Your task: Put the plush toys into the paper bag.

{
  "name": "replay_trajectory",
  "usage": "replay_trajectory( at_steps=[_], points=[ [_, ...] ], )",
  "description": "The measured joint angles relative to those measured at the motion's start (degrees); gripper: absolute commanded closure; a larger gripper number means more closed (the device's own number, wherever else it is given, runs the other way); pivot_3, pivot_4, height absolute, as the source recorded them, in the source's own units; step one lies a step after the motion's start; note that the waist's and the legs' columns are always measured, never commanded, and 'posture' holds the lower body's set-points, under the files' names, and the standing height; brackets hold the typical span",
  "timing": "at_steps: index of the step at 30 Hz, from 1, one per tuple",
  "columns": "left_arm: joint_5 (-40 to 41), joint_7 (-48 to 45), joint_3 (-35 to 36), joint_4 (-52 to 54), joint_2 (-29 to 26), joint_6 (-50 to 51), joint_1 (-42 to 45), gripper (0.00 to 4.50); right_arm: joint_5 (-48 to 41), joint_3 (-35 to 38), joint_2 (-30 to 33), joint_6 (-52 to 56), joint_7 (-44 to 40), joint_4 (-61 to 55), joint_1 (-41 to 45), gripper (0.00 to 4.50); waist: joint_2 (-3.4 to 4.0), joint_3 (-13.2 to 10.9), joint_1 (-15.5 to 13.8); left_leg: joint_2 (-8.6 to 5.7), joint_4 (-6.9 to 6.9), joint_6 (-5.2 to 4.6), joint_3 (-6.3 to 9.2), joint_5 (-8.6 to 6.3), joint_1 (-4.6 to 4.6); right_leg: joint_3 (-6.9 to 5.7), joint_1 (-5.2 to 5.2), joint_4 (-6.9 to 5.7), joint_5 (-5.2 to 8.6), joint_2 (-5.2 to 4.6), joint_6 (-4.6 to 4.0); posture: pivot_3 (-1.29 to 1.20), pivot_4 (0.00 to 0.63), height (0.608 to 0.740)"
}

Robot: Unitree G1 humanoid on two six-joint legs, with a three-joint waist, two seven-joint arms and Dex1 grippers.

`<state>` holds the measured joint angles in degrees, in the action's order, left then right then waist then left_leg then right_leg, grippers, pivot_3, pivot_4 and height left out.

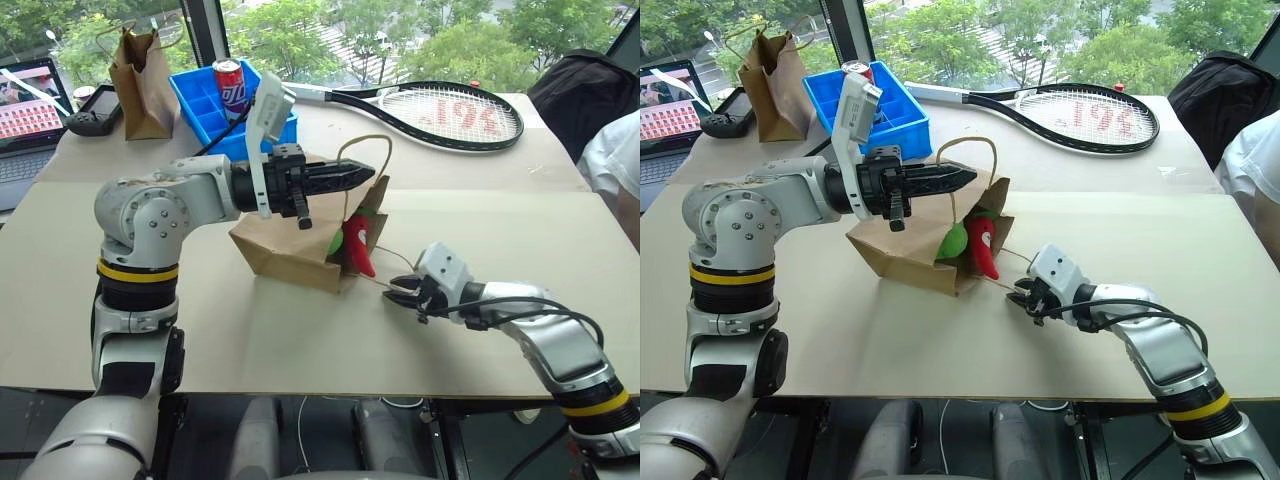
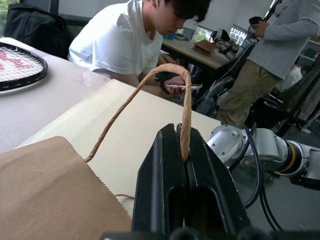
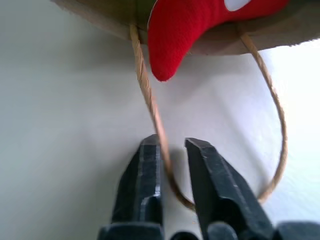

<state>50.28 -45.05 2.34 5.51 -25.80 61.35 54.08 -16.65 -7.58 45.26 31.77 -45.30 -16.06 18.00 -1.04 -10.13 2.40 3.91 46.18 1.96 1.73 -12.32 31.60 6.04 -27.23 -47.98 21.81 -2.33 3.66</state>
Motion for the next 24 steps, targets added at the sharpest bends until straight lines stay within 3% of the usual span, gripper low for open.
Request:
replay_trajectory(
  at_steps=[11, 24],
  points=[
    [-5.12, -2.92, 0.18, -6.49, -3.06, -7.18, 3.89, 4.50, -3.03, 8.47, 2.62, 1.57, -2.34, 1.58, 16.07, 4.45, 0.02, -0.08, 0.03, 0.00, -0.04, 0.00, -0.01, 0.00, -0.03, -0.01, -0.01, 0.00, 0.00, 0.00, -0.01, 0.00, 0.150, 0.658],
    [-14.00, -3.84, 0.61, -17.16, -4.39, -17.28, 7.01, 4.50, -10.52, 9.30, 4.66, 5.40, -6.90, -3.60, 26.92, 4.45, 0.02, -0.16, -0.01, 0.00, -0.14, 0.00, -0.01, 0.00, -0.02, -0.01, -0.02, 0.06, 0.01, -0.01, -0.02, 0.00, 0.150, 0.658]
  ],
)
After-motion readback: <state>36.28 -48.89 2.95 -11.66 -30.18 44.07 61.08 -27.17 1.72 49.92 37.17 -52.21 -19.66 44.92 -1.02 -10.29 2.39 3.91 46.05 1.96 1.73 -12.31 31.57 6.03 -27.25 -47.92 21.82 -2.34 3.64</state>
